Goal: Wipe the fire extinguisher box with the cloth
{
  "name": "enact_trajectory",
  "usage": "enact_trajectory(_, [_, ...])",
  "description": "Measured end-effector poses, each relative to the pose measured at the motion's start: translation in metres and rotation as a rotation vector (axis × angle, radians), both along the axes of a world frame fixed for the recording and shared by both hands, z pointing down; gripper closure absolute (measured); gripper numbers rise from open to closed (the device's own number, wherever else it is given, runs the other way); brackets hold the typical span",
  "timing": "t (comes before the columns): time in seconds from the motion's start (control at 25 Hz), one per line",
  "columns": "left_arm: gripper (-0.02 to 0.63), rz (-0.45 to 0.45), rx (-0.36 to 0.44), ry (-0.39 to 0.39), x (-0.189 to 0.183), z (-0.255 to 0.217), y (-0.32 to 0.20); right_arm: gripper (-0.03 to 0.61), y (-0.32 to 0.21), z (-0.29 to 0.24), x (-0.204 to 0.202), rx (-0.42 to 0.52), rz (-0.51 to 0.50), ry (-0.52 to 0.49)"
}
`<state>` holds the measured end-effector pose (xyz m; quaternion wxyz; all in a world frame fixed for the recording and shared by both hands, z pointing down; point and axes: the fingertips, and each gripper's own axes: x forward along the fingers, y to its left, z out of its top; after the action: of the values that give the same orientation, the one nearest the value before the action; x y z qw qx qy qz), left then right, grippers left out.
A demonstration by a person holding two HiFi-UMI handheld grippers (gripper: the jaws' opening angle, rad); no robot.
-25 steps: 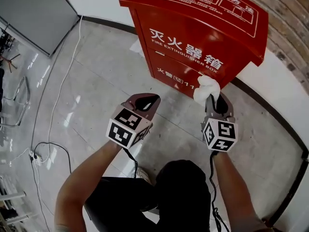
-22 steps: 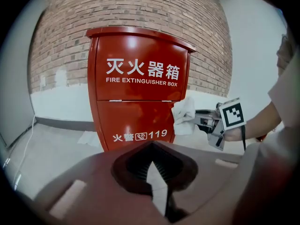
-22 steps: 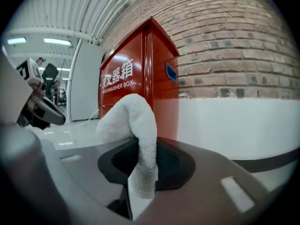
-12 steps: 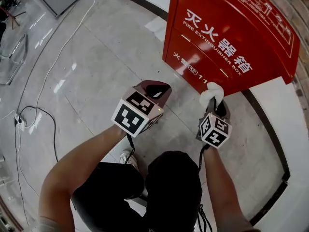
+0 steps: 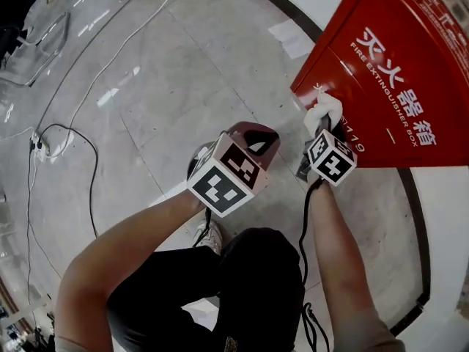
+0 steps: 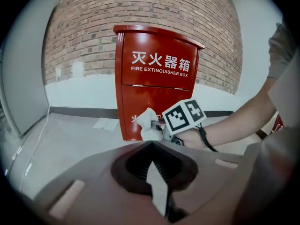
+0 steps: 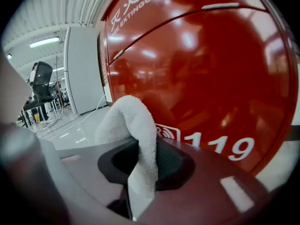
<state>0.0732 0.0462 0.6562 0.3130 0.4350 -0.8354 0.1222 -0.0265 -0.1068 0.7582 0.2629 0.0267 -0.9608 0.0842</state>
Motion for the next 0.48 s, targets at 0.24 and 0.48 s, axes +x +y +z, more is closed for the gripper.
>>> enact_trajectory(0.24, [0.614, -0.107, -0.037, 0.001, 0.006, -0.004, 0.057, 0.469, 0.047, 0.034, -0.049, -0.034, -0.002, 0.077])
enact_trajectory(0.48, [0.614, -0.193, -0.05, 0.027, 0.024, 0.008, 0.101, 0.469, 0.084, 0.054, -0.08, -0.034, -0.107, 0.098])
